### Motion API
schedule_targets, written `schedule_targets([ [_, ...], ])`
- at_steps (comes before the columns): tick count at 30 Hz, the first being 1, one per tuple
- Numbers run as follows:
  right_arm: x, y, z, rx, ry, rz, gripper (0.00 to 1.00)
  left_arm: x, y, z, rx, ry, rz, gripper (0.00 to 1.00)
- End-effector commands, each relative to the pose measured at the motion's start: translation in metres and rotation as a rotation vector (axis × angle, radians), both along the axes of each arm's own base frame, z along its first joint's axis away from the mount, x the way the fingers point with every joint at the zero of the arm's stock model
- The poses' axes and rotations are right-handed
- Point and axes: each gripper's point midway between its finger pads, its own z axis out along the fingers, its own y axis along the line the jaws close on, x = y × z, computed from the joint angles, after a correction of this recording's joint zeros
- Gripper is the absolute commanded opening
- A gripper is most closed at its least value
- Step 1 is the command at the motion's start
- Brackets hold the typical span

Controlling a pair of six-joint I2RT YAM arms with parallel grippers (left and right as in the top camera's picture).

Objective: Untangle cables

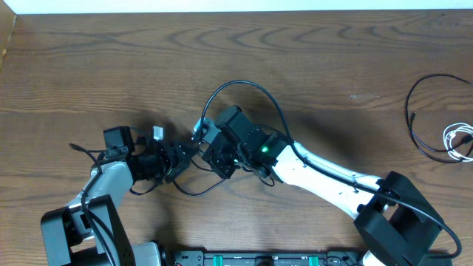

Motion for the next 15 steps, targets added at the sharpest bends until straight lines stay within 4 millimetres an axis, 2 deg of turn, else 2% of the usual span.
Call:
schedule_targets([
  [1,-0.002,-0.002,0.005,0.004,-0.012,0.012,0.01,0.007,-0.008,0.023,-0.065,-0.134,-0.074,0.68],
  [6,-0.003,-0.002,0.003,-0.001,-0.008,0.013,0.01,0.009,0.007,0.016,-0.023,-0.108,-0.020,0.68],
  [11,-0.006,-0.003,0.001,-0.011,0.000,0.016,0.01,0.011,0.032,0.003,0.062,-0.071,0.060,0.68],
  [15,-0.006,-0.003,-0.002,-0.016,0.005,0.016,0.01,0.011,0.041,-0.004,0.108,-0.052,0.082,0.68],
])
